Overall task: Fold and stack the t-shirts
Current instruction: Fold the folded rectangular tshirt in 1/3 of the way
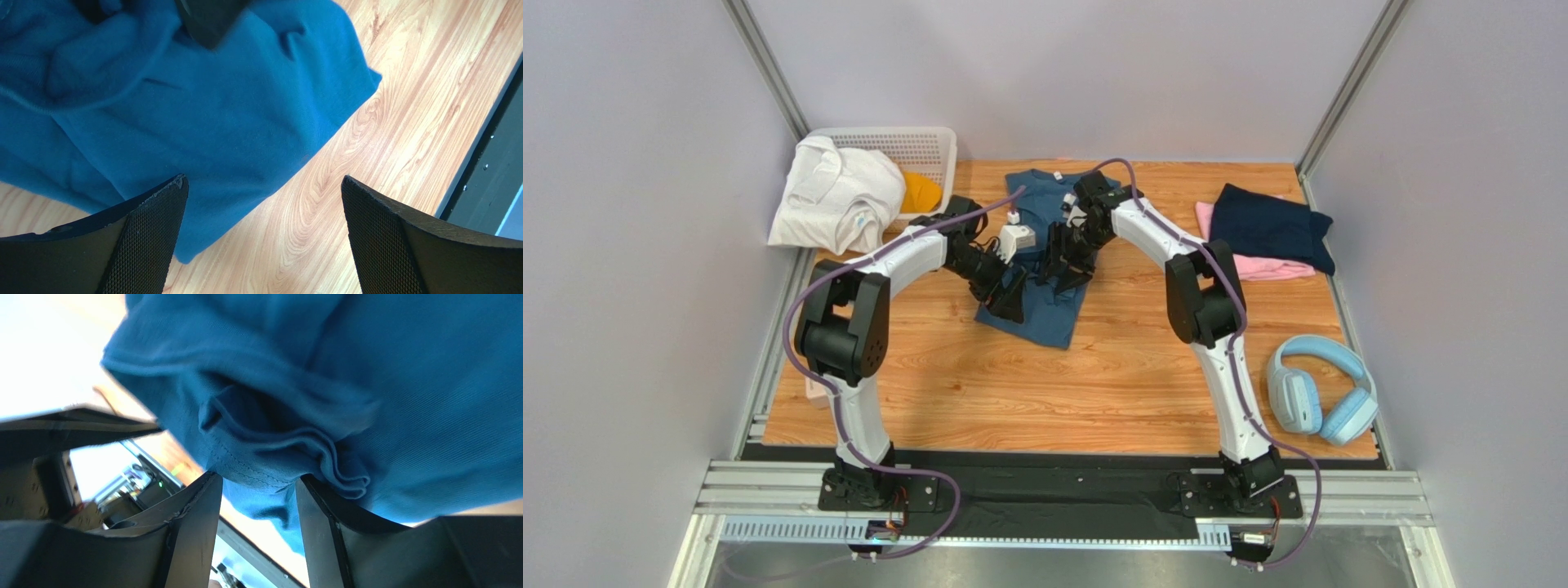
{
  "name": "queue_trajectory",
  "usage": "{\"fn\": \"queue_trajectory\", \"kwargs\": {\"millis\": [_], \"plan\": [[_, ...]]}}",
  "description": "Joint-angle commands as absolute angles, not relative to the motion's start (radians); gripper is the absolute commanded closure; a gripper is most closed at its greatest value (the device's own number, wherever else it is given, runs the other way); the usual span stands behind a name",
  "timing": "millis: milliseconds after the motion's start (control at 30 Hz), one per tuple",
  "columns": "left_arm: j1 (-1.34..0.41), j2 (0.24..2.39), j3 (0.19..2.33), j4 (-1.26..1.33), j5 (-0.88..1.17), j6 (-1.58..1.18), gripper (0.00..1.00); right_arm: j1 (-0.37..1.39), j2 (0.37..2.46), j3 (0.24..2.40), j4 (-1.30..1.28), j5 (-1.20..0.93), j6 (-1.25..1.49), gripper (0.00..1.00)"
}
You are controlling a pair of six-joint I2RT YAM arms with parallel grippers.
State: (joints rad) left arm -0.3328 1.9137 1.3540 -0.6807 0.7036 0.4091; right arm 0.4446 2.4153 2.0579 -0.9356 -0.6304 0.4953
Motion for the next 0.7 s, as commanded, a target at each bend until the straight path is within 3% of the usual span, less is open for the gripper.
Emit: {"fn": "queue_trajectory", "kwargs": {"millis": [0,200,300,433,667], "plan": [[-0.334,1.917,1.411,-0.721,0.696,0.443,0.0,0.376,2.486,2.181,-0.94,-0.641,0.48,0.48],[-0.334,1.887,1.388,-0.767,0.654,0.482,0.0,0.307,2.592,2.334,-0.945,-0.659,0.495,0.47],[-0.334,1.885,1.388,-0.778,0.647,0.486,0.0,0.291,2.6,2.402,-0.919,-0.794,0.537,0.47],[-0.334,1.882,1.411,-0.782,0.647,0.474,0.0,0.305,2.501,2.25,-0.796,-0.925,0.597,0.46],[-0.348,1.924,1.558,-0.775,0.678,0.411,0.0,0.353,2.343,2.028,-0.727,-0.893,0.565,0.46]]}}
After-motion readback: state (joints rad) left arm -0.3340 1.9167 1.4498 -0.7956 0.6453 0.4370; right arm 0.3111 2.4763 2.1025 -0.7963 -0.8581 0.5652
